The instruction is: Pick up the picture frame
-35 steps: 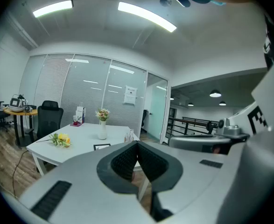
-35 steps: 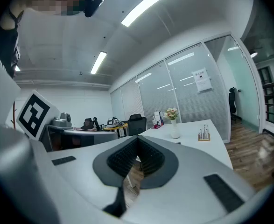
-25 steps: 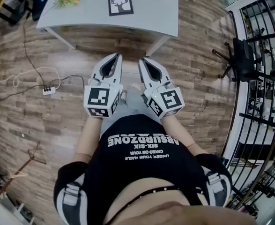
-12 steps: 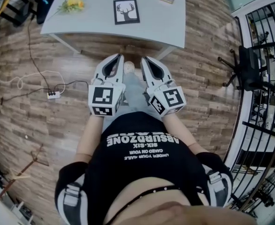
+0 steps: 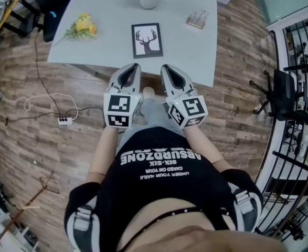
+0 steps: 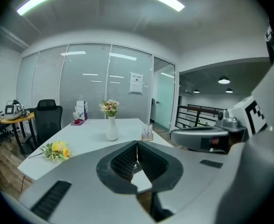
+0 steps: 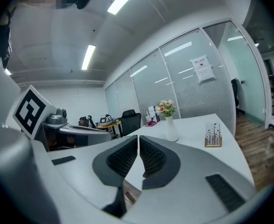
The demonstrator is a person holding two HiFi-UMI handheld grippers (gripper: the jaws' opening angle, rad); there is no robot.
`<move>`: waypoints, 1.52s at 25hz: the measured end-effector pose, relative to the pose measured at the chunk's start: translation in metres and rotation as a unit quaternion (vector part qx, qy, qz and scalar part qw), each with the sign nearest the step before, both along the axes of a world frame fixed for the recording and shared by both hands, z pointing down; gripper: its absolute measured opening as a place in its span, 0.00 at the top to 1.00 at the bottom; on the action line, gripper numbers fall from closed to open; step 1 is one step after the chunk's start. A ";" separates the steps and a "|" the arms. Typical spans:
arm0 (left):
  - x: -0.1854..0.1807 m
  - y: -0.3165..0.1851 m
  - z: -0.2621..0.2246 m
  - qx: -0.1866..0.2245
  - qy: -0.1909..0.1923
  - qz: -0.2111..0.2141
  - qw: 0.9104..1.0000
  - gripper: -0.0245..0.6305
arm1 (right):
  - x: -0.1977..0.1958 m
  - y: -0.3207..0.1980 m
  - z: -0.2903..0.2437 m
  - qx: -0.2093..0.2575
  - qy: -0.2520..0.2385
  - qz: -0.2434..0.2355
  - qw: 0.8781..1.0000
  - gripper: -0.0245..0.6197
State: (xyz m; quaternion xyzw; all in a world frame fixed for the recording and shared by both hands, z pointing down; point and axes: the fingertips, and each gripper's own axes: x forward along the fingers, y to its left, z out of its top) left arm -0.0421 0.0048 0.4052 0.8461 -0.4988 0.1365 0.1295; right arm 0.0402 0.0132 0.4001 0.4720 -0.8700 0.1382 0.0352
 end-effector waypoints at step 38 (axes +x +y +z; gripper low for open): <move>-0.023 -0.197 0.245 -0.294 -0.057 -0.089 0.950 0.77 | 0.016 -0.214 0.246 -0.274 0.157 -0.031 0.949 0.74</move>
